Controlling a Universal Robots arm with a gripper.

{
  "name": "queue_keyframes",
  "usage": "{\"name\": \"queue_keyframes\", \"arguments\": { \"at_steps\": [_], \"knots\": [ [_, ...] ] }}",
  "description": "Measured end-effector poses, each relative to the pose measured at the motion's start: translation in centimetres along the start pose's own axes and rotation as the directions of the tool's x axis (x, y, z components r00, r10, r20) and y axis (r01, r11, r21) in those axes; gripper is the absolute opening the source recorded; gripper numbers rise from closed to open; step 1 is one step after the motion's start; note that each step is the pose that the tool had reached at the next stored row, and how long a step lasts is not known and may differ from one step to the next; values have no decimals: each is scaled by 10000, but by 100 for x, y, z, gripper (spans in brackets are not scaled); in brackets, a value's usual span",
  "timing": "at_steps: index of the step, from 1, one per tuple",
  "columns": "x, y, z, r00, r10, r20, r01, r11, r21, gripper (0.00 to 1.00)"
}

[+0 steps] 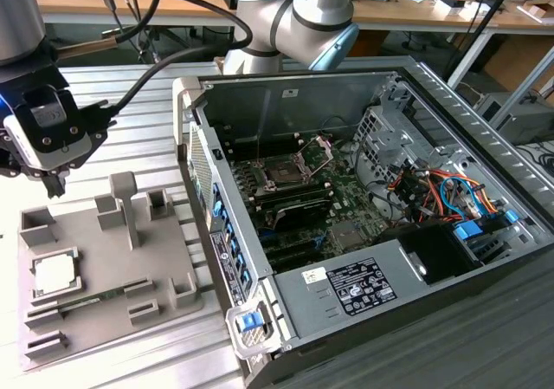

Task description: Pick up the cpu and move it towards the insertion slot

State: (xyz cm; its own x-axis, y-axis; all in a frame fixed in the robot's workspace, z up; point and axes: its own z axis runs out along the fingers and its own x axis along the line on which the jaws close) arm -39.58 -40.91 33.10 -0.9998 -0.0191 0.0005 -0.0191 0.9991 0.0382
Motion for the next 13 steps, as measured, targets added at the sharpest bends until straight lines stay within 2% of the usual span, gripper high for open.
{"name": "queue_keyframes", "arguments": {
  "at_steps": [13],
  "knots": [
    [1,-1,36,10000,0,0,0,10000,0,11]
  ]
}}
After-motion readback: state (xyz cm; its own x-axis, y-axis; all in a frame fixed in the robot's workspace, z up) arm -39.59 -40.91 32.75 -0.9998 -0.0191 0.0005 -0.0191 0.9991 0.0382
